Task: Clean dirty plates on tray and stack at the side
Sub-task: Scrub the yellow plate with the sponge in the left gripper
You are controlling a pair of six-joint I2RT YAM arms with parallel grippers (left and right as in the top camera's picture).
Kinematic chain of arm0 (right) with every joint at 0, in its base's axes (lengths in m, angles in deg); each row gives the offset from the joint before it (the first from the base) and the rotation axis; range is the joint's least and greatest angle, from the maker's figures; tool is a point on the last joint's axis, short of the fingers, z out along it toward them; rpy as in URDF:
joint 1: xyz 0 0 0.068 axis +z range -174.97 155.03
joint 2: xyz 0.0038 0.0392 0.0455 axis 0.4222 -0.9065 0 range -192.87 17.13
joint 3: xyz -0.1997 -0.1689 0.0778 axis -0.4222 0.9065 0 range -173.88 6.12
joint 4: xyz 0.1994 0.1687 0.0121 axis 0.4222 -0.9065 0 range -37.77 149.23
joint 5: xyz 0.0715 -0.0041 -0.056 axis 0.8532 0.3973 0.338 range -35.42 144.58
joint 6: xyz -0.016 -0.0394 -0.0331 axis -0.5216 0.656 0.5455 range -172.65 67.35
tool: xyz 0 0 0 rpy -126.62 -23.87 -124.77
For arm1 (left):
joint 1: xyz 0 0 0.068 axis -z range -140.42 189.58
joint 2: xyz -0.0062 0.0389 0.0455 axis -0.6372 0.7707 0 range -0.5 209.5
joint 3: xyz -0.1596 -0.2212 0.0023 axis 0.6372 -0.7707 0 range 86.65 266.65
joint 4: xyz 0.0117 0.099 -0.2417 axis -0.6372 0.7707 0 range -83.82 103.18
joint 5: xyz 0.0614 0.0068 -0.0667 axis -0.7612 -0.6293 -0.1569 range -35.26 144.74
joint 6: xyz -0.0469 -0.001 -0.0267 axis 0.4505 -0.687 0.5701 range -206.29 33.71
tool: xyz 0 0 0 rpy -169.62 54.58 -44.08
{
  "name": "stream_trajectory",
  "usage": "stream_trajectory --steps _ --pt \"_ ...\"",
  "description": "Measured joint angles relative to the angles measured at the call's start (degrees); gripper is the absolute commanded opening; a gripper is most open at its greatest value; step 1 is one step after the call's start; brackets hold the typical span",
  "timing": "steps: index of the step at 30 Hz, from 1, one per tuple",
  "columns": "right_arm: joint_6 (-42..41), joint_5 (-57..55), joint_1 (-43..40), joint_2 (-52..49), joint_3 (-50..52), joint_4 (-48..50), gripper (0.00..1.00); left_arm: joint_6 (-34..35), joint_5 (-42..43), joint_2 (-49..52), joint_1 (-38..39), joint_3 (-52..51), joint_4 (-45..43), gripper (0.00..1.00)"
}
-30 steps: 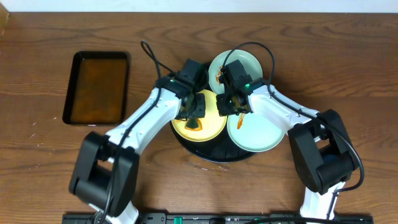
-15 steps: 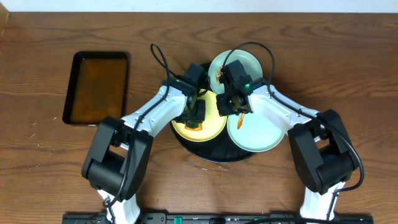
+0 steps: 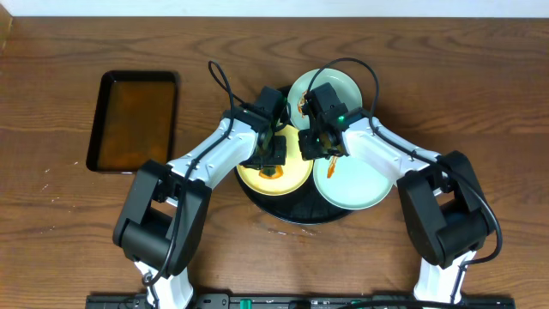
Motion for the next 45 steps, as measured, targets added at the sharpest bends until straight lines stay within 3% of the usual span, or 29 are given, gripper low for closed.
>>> stream_trajectory --steps 11,20,27,32,39,45 --pt "0.00 0.02 0.00 0.00 0.07 0.07 0.01 1.73 -3.58 0.11 0.37 -2.84 -5.22 0.07" --pt "0.00 0.11 0.00 0.00 0.07 0.09 0.01 1.97 -24.70 0.50 0.98 -2.84 1.18 0.07" --pt "-0.04 0.66 1.18 0.00 0.07 0.44 0.01 1.95 -30.08 -0.26 1.31 -2.34 2.93 0.07" --pt "-0.04 0.48 1.18 0.00 0.07 0.44 0.01 1.95 -25.24 -5.62 0.68 -2.32 0.72 0.08" --pt "-0.04 0.44 1.18 0.00 0.07 0.44 0.01 4.33 -6.32 -6.45 0.72 -2.86 -4.04 0.08" --pt "-0.04 0.44 1.18 0.00 0.07 0.44 0.01 7.67 -1.81 -6.40 0.74 -8.41 -7.96 0.08"
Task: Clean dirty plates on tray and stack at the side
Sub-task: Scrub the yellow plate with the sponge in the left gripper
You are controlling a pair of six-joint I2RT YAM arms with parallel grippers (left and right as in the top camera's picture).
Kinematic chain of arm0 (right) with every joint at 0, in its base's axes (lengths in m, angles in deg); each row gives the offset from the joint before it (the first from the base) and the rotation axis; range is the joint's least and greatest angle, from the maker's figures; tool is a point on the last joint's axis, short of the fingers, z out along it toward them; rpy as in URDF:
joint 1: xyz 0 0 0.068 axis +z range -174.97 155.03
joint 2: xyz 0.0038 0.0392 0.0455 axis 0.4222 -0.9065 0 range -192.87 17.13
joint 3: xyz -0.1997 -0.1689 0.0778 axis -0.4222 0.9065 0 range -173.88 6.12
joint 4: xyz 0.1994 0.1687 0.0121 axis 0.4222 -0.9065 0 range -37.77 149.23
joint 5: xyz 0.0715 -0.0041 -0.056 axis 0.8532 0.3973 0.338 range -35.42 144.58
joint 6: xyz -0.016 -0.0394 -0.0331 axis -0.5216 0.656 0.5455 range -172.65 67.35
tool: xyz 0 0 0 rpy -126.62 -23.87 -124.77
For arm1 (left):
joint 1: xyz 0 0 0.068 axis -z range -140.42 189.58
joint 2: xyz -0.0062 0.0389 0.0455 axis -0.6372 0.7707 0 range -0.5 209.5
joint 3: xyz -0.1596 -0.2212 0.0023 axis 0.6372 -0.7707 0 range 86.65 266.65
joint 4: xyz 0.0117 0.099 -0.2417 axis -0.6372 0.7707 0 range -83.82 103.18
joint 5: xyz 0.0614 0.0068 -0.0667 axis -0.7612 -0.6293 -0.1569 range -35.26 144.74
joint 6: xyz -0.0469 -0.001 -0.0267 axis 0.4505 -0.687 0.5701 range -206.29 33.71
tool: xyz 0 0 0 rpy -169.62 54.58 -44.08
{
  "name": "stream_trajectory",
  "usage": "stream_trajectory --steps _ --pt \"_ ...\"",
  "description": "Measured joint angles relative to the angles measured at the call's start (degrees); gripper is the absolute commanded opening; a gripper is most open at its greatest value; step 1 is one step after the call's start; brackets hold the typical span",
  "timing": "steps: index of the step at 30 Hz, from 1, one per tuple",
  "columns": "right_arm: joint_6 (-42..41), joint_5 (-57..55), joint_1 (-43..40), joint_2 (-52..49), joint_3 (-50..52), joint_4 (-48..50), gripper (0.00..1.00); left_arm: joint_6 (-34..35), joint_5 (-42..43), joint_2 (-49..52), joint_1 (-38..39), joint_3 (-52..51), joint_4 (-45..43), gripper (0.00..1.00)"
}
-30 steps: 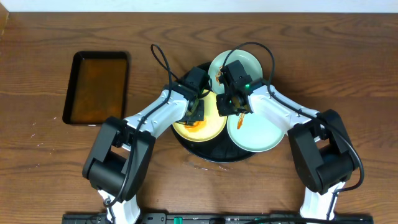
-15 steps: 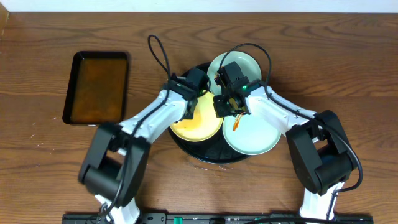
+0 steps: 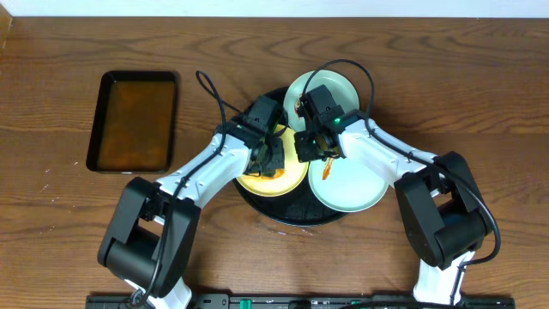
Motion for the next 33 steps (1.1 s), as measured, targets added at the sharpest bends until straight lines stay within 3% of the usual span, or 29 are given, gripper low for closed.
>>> stream_trajectory --steps 6,14,19,22,26,33 --pt "0.00 0.00 0.00 0.00 0.00 -0.02 0.02 1.38 -1.33 0.07 -0.04 -2.36 2.16 0.08" --pt "-0.11 0.02 0.00 0.00 0.00 -0.24 0.02 0.07 -21.22 0.07 0.00 -1.95 4.20 0.07" --pt "-0.11 0.00 0.00 0.00 0.00 -0.22 0.02 -0.50 -25.90 -1.07 -0.11 0.96 4.15 0.07" --pt "-0.11 -0.02 0.00 0.00 0.00 -0.22 0.02 -0.81 -23.78 -4.28 -0.26 0.98 3.63 0.07" --pt "-0.11 -0.04 0.00 0.00 0.02 -0.20 0.02 -0.81 -14.29 -5.07 -0.35 1.07 -0.96 0.08" --pt "-0.11 -0.04 0.00 0.00 0.04 -0.20 0.01 0.33 -4.13 2.16 -0.33 1.01 -5.68 0.07"
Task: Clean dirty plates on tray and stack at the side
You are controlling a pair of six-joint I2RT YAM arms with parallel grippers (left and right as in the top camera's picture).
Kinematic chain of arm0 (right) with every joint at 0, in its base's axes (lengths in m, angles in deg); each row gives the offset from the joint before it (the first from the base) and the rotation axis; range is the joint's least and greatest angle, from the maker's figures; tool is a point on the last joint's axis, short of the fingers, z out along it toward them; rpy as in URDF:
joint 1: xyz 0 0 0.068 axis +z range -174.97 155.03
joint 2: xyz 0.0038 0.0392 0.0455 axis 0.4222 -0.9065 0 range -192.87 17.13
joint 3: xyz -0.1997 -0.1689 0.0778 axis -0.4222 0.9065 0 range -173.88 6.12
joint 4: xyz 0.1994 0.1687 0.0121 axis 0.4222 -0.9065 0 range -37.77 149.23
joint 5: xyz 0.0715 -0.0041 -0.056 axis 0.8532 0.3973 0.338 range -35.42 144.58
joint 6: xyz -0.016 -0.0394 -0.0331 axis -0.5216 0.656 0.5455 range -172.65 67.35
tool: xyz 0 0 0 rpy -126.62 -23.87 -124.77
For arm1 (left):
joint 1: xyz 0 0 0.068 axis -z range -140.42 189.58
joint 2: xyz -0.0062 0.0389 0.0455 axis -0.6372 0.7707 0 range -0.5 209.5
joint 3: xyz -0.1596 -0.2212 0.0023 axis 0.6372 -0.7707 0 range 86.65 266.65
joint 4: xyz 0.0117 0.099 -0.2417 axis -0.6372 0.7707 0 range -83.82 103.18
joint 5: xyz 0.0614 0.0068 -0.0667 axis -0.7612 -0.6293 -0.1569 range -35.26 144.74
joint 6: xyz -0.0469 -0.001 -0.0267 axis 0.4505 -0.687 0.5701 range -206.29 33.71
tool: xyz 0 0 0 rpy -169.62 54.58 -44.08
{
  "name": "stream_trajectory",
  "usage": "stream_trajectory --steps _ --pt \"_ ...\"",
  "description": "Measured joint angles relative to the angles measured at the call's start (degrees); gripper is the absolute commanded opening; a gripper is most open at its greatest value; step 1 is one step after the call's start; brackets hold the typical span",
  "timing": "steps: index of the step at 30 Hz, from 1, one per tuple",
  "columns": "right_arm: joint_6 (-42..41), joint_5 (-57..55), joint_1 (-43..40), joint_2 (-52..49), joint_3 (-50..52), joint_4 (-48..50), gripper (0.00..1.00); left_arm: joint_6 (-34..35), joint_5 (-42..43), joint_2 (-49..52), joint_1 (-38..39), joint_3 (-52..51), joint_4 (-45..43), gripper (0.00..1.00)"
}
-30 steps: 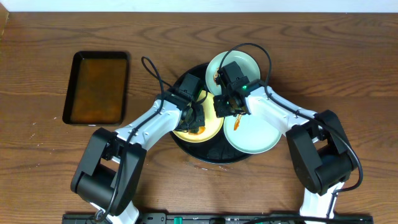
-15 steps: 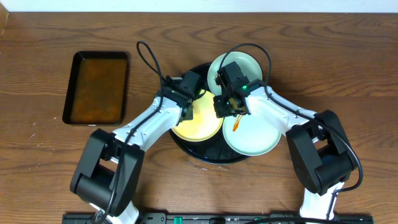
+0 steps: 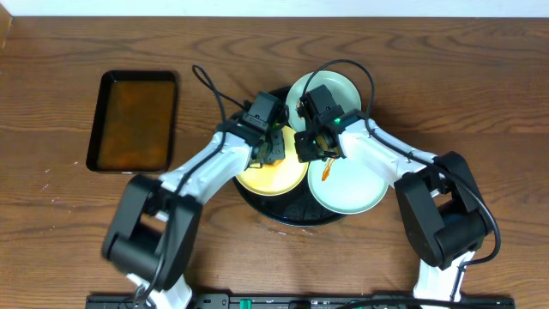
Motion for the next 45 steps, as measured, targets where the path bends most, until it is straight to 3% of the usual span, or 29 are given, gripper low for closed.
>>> stream_trajectory --steps 6,13,19,24,32,39,45 --pt "0.02 -0.37 0.00 0.00 0.00 0.00 0.01 -0.76 -0.07 2.23 -0.48 0.00 0.63 0.08" --pt "0.00 -0.37 0.00 0.00 0.00 -0.02 0.01 -3.58 -11.50 2.16 -4.28 0.42 5.38 0.07" --pt "-0.02 1.44 0.13 0.00 0.00 0.39 0.01 -5.22 -16.04 -0.09 -4.87 0.46 9.18 0.07" --pt "0.00 0.96 0.04 0.00 0.00 0.00 0.01 -4.50 -21.07 -10.75 -6.95 0.46 12.20 0.07" --pt "0.04 2.03 0.04 0.83 -0.39 -3.10 0.01 -3.13 -19.76 -31.19 -7.30 0.46 17.42 0.07" --pt "3.76 -0.76 0.04 12.98 -0.90 -5.35 0.01 0.15 -17.99 -32.54 -7.30 0.46 25.16 0.07" --pt "7.30 -7.02 0.04 22.36 -1.42 -7.65 0.01 2.54 -17.55 -32.87 -7.30 0.46 24.65 0.07"
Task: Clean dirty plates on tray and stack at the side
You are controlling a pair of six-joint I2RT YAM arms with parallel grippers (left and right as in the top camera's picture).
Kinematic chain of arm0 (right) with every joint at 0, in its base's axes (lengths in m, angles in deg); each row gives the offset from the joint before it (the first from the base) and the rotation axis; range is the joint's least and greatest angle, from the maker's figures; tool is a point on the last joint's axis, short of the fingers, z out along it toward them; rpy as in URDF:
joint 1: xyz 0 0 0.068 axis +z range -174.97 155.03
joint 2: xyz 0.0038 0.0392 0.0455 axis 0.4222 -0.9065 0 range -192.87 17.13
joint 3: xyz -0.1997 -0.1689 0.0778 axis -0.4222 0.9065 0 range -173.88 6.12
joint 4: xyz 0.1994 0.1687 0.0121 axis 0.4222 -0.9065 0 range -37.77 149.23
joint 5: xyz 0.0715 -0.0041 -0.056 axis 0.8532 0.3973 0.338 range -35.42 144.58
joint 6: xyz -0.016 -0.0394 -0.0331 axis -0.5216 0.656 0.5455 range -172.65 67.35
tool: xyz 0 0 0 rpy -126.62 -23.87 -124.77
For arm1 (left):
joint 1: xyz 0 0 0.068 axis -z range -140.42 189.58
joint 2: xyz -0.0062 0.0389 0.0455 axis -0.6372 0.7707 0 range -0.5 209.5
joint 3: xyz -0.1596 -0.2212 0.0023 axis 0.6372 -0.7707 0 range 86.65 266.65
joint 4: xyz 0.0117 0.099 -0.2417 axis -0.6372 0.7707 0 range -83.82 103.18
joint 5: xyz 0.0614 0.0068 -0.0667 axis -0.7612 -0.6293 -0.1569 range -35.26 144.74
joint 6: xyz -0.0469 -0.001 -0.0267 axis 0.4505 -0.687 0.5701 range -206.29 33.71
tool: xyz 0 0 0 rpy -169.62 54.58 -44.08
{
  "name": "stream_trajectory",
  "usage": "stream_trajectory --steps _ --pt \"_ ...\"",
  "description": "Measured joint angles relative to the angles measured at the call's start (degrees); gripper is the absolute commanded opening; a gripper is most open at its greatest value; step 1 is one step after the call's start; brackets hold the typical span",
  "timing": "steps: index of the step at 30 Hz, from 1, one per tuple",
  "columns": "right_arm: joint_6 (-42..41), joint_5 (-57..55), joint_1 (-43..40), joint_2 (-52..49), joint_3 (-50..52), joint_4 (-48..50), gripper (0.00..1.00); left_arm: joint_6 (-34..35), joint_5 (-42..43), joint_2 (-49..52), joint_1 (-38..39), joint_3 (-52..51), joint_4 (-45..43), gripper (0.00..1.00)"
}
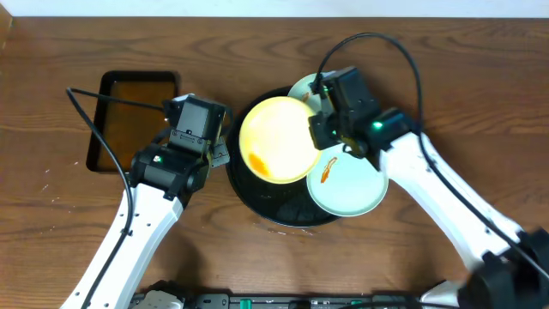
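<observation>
The yellow plate (274,137) looks large in the overhead view, raised over the round black tray (274,210), with an orange smear near its lower left. My right gripper (317,130) is shut on its right rim. A large pale green plate (352,184) lies on the tray's right side with an orange scrap (328,172) on it. A smaller green plate (302,86) peeks out behind the yellow one. My left gripper (218,154) hangs just left of the black tray, apart from the plates. Its jaws are too small to read.
A rectangular black tray (96,120) with a brown inside lies at the left on the wooden table, close behind my left arm. Cables loop above both arms.
My left gripper was on the yellow plate and now hangs left of the black tray. My right gripper now holds the yellow plate's right rim, and the plate sits higher and further back.
At first both grippers met over the yellow plate on the round tray, the left one on its surface, the right one at its right edge. They stayed there through two moments. Now the left arm stands off to the left and the right holds the plate up.
</observation>
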Motion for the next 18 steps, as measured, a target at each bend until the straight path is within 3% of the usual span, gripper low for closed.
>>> stream_trajectory --steps 4,13,18 --pt "2.40 -7.74 0.00 3.23 -0.02 -0.61 0.01 0.31 1.40 -0.11 0.00 0.00 0.00 0.07" --pt "16.70 -17.99 0.98 3.41 -0.02 3.78 0.01 0.31 2.32 -0.11 0.00 0.00 0.00 0.07" --pt "17.11 -22.73 4.00 3.41 -0.04 2.86 0.12 0.31 2.54 -0.11 0.00 0.00 0.00 0.07"
